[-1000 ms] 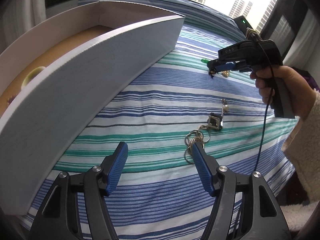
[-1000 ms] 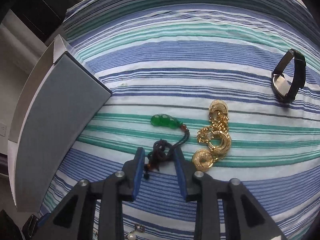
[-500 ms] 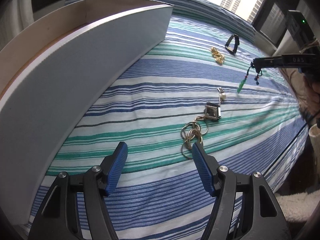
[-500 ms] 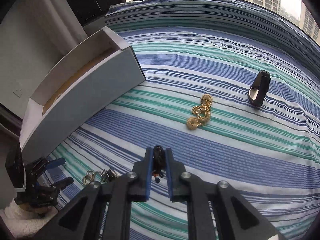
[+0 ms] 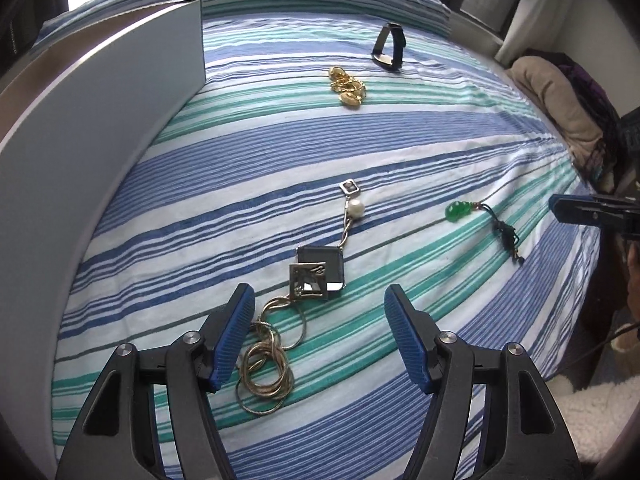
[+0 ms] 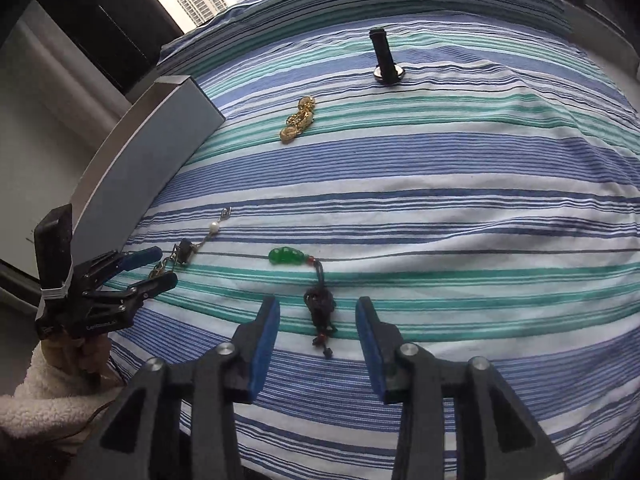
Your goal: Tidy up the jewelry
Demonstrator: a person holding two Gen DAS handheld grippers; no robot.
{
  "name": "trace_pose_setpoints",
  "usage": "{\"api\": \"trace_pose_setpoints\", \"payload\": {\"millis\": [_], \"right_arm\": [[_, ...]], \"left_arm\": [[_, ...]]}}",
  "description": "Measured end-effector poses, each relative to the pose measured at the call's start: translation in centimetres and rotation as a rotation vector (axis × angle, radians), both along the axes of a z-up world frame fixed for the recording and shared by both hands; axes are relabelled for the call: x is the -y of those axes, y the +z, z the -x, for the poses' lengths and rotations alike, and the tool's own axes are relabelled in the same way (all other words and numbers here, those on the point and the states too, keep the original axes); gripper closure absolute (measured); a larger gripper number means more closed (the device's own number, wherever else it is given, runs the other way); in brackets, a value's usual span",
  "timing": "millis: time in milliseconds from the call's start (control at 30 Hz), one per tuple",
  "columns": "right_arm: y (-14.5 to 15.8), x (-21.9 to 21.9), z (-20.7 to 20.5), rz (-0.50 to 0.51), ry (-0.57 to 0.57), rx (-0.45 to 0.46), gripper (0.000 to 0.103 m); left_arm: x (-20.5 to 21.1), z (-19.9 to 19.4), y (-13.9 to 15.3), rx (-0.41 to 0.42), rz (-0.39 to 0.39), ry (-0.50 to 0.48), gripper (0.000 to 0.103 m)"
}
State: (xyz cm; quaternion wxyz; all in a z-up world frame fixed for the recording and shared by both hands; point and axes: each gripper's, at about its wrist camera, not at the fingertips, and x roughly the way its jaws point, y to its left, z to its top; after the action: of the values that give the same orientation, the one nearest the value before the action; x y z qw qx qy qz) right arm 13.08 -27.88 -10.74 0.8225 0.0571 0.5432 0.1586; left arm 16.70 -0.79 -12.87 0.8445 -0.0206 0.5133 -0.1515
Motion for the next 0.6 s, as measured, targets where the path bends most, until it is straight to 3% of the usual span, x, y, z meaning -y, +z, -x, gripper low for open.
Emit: {"api": "trace_pose_setpoints", "payload": {"millis": [200,267,300,367,500,600], "right_arm": [[0.8,2.9,0.9,0.021,-0.081,0.041,0.063],[0.9,3.1,0.7,0.067,-0.084,0.053,0.063],[0.8,3.0,0.7,0.098,-0.072,0.061,0.063],[0.6,1.9,0.8,0.143,-0.017,0.065,0.063],[-0.8,-0.6,1.5,0.105,0.118,0.012,0.063],[-1.7,-2.3,1.3,0.111,0.159,0.015,0.063]], "left_arm": [[1.5,-1.0,-0.4,0.015,-0.063,-0.021,0.035],[1.7,-1.0,-0.3,0.026,-0.085,-0.019,0.054],[1.8,-1.0,-0.3,0.035,-0.104,-0.020,0.072],[1.8,-0.9,-0.3,0.035,-0.102,-0.030,0.073],[1.0,-0.6,-0.1,0.016,-0.040,-0.008,0.073],[0.0,-0.2,1.2,0.021,0.019,0.029,0.073]]}}
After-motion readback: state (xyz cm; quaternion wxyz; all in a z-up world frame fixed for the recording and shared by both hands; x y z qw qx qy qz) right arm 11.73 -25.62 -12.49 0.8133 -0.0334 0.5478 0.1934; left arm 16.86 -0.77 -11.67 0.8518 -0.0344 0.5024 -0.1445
